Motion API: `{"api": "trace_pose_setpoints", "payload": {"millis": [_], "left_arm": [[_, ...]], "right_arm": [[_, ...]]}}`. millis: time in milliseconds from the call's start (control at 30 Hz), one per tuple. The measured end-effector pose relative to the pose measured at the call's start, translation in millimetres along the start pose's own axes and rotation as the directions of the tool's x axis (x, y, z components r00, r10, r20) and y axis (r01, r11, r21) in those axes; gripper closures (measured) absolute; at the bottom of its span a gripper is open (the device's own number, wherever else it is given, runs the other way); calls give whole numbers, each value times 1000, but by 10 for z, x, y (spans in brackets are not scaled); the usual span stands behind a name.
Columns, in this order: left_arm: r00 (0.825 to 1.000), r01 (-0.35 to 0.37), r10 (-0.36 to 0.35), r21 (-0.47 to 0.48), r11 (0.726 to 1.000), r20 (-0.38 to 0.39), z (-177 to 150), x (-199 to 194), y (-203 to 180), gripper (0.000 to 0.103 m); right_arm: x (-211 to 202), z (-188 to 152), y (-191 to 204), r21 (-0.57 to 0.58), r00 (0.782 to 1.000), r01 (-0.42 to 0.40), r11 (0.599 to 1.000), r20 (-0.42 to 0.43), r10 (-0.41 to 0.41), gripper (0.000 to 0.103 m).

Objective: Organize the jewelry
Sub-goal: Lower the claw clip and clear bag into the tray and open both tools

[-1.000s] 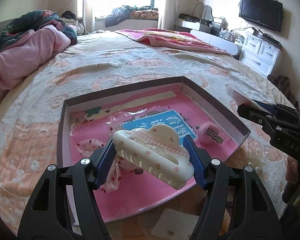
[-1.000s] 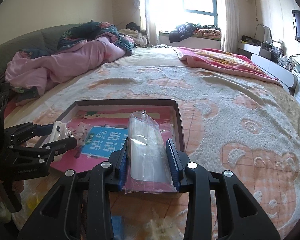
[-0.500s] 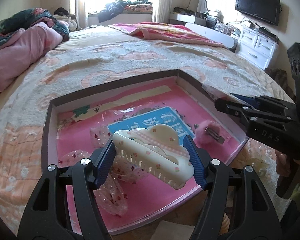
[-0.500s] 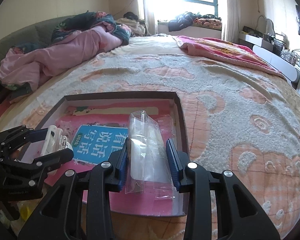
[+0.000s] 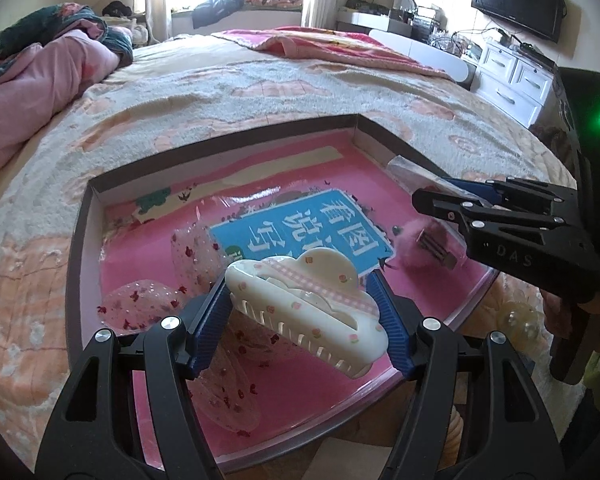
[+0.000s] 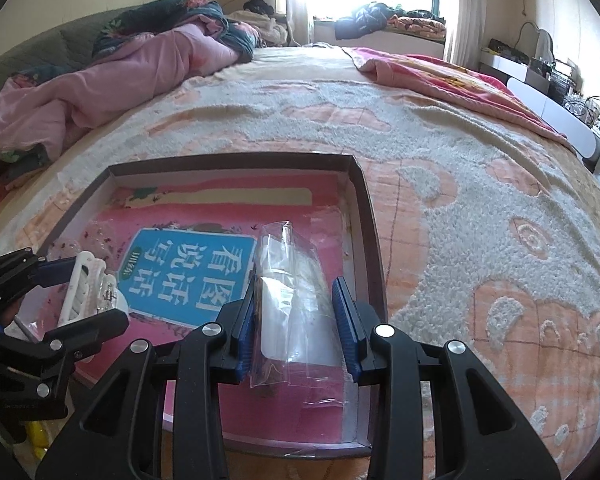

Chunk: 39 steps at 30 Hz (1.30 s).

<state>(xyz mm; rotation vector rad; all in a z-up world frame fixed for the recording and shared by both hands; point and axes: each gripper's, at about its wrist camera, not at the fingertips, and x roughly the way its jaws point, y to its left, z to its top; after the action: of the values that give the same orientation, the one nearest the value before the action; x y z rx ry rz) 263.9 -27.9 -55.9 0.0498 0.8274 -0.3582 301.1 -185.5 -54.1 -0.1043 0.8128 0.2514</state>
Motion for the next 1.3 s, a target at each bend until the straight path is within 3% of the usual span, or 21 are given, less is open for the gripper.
{"api": "trace_pose_setpoints", "payload": {"millis": [467, 733, 1000, 1300], "left_arm": [[1000, -2, 2, 13, 1000, -26, -68, 22, -47, 44], [1000, 2, -2, -7, 1000, -24, -83, 5, -31, 44], [1000, 10, -10, -43, 999, 0, -61, -98, -8, 32], [995, -1, 6, -48, 999, 100, -37, -406, -39, 16]], "right_arm": [[34, -22, -17, 20, 1000, 8, 1000, -23, -7, 67], [-130, -67, -42, 51, 1000, -18, 999, 24, 16, 52], [-432, -137, -54, 66, 996, -28, 997, 88, 23, 40], [-677, -233, -62, 65, 989, -11, 998, 149, 2, 28]]}}
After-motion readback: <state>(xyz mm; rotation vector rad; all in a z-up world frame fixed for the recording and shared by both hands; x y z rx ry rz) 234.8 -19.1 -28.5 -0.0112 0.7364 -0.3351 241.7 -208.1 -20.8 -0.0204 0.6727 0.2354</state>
